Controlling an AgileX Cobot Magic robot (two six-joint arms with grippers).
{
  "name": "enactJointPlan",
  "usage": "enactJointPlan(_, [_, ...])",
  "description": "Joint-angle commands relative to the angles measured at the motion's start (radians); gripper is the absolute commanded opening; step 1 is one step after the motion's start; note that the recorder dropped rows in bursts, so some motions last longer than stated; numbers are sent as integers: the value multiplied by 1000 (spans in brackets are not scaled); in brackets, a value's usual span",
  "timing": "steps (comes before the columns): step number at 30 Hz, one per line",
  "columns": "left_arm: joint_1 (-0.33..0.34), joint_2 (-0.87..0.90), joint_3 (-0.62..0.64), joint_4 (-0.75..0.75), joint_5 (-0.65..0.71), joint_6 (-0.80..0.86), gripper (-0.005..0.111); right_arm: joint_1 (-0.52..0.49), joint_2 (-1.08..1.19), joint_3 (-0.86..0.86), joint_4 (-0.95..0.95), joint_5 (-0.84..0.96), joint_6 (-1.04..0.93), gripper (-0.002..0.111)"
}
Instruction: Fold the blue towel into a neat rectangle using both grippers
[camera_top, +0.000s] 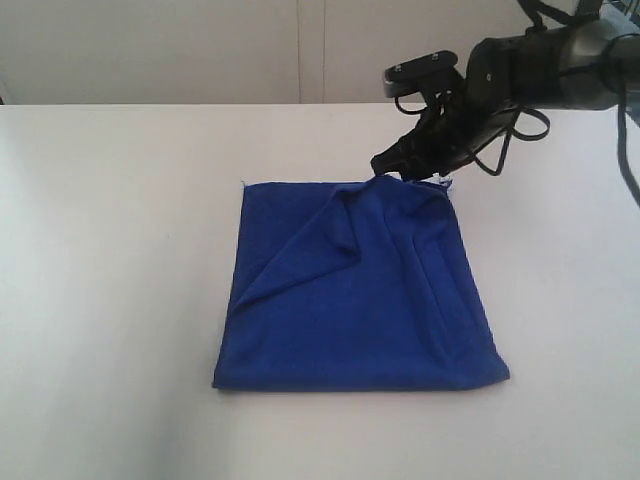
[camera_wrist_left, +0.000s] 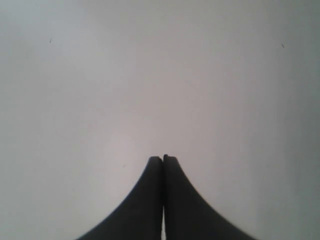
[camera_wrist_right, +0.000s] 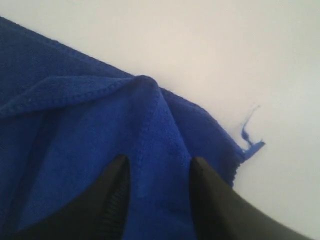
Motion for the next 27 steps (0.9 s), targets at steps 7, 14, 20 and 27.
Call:
enactJointPlan(7, [0,-8,0,-2,12,-5,0,7,85,-5,8,-57,-6,38])
enactJointPlan(14, [0,-8,0,-2,12,-5,0,7,90,-5,8,-62,-6,46])
enactJointPlan(20, [0,-8,0,-2,12,-5,0,7,101,-3,0,-60,-6,46])
enactJointPlan(27, [0,-8,0,-2,12,-5,0,6,115,-3,-64,-43,-4,46])
